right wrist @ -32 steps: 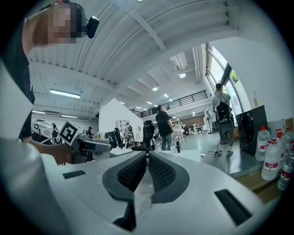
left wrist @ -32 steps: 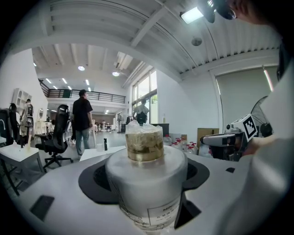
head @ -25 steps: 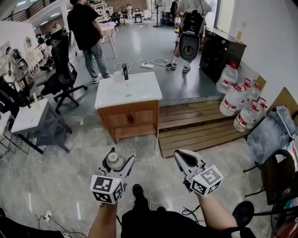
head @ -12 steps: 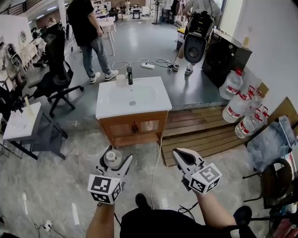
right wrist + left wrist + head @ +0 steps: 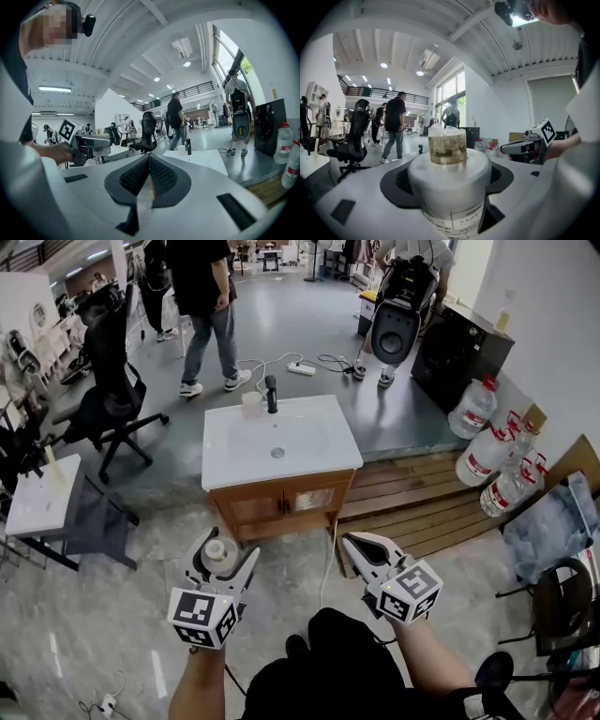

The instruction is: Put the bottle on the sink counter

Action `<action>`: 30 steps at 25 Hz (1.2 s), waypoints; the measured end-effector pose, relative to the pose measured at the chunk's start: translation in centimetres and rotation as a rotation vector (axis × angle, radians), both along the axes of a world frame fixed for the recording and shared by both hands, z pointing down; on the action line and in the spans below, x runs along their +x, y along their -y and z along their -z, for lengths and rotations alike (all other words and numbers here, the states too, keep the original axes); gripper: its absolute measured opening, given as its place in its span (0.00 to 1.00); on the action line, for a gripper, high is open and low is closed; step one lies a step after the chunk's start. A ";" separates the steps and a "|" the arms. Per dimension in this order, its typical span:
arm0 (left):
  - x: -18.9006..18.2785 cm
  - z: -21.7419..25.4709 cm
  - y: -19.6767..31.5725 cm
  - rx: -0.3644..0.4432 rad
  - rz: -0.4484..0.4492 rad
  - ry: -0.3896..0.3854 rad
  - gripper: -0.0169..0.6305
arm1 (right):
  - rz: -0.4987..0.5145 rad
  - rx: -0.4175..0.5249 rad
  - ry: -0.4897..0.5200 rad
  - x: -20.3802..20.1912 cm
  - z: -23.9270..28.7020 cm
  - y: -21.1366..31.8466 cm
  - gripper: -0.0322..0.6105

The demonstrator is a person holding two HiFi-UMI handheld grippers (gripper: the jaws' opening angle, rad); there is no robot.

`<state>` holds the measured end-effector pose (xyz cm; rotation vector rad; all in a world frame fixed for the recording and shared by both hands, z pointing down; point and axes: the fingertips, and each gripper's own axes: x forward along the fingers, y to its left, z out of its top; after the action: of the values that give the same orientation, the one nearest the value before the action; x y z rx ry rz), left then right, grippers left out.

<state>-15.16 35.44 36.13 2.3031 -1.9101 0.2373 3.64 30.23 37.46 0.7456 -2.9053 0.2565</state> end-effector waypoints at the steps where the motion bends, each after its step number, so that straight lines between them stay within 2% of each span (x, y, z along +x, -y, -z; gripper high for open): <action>1: -0.3 -0.1 0.4 -0.005 0.000 -0.003 0.55 | -0.002 -0.003 0.004 -0.3 0.0 0.5 0.07; 10: -2.6 -0.4 4.5 -0.006 -0.009 0.009 0.55 | 0.018 -0.004 0.049 -3.7 -0.4 5.1 0.07; 15: -3.1 -1.4 8.8 -0.029 -0.016 0.001 0.55 | 0.003 -0.023 0.066 -3.9 -1.4 9.3 0.07; 20: -2.1 -2.5 15.8 -0.054 -0.060 0.004 0.55 | -0.042 -0.067 0.090 -3.0 -3.0 16.5 0.07; 30: -0.8 -2.4 32.5 -0.070 -0.096 -0.018 0.55 | -0.040 -0.101 0.056 -2.7 -3.8 32.3 0.07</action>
<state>-15.96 2.97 38.57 2.3455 -1.7563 0.2881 0.95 -2.09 41.22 0.7929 -2.9059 0.4311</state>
